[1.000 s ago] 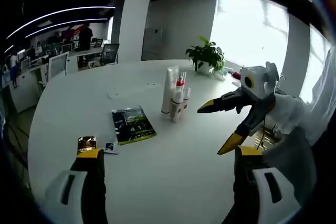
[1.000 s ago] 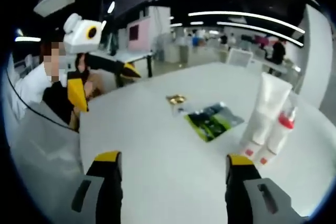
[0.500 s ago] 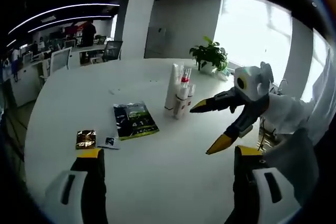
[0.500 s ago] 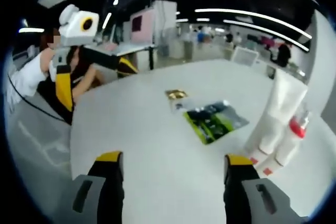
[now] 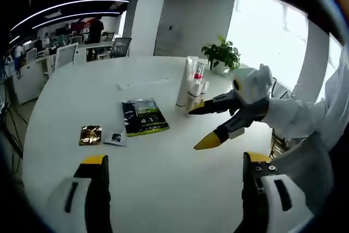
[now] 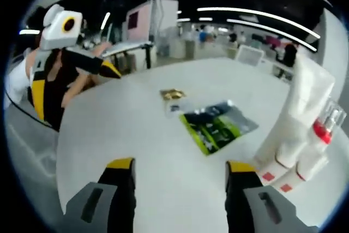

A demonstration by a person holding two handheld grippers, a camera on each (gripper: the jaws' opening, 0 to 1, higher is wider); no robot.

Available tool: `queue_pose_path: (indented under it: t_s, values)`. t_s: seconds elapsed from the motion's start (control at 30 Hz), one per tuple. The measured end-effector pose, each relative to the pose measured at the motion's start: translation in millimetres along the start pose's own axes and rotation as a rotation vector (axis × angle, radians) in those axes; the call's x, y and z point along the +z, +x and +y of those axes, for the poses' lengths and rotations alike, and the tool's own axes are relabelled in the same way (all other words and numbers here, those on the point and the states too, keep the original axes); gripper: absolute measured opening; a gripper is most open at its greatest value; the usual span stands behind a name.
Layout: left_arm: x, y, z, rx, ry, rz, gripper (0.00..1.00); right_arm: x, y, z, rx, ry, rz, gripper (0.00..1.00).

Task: Arrange the skincare products in the storage area until every visible bottle or jar stands upright without overlapping.

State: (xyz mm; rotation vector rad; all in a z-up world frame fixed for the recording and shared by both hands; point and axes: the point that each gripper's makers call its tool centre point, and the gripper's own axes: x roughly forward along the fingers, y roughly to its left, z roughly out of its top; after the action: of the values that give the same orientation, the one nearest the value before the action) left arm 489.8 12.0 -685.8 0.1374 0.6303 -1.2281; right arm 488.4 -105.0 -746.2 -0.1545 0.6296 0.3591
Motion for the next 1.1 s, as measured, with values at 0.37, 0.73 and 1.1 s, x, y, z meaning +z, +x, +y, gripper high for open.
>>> queue_pose_path:
  t_s: [0.37,0.73,1.1]
  values:
    - [-6.0,2,-1.8,-0.005,0.03,0.031,0.97,-4.1,21,-16,-0.05,0.034,-0.004,0.53]
    - [1.7,0,-0.9,-0.011,0.02,0.001,0.97,-0.4,42,-30,-0.094,0.123,-0.037,0.47]
    - [7.5,-3,-1.6,-0.012,0.013,-0.025,0.97,-3.7,60,-43,-0.127,0.234,-0.052,0.44]
